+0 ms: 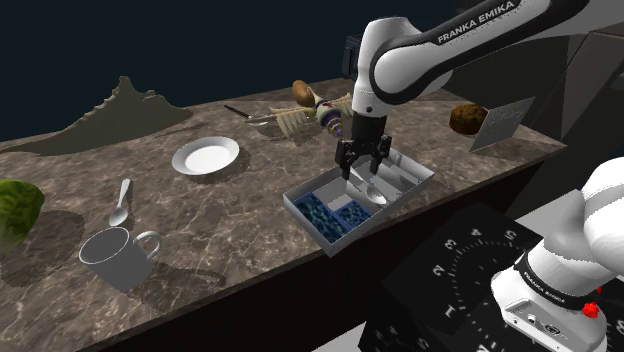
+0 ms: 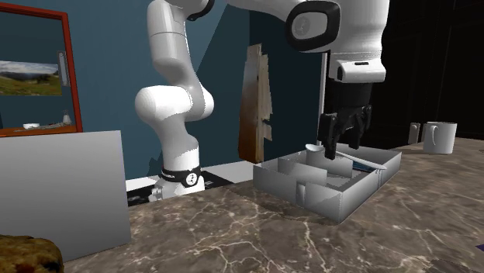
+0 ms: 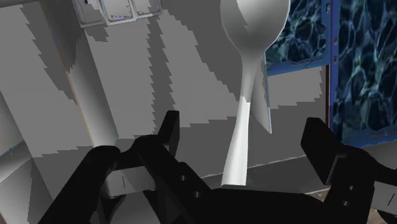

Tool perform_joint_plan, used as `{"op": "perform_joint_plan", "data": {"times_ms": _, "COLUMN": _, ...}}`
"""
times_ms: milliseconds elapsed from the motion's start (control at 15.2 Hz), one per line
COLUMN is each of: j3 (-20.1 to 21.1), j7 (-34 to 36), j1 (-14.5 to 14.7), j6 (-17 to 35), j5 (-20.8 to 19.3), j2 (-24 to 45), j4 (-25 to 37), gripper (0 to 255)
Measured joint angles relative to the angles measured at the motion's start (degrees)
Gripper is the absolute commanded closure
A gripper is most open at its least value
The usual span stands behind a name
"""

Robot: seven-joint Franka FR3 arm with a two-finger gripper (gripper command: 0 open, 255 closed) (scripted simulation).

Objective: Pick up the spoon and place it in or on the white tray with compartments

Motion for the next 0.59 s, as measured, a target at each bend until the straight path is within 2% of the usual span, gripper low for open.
{"op": "perform_joint_plan", "data": {"times_ms": 132, "j3": 0.0, "j7": 0.0, "j1": 0.0, "j6": 0.02, "j5": 0.0, "j2": 0.04, "j4": 0.01, "gripper": 0}}
{"op": "perform_joint_plan", "data": {"times_ms": 396, "j3": -0.8, "j7": 0.17, "j1": -0.64, "j6": -5.5, "j5": -0.83, "j2": -2.17, "j4": 3.27, "gripper": 0}}
{"op": "perform_joint_plan", "data": {"times_ms": 594, "j3": -0.97, "j7": 0.34, "j1": -0.77, "j6": -7.15, "j5": -1.05, "j2": -2.6, "j4": 4.44, "gripper": 0}}
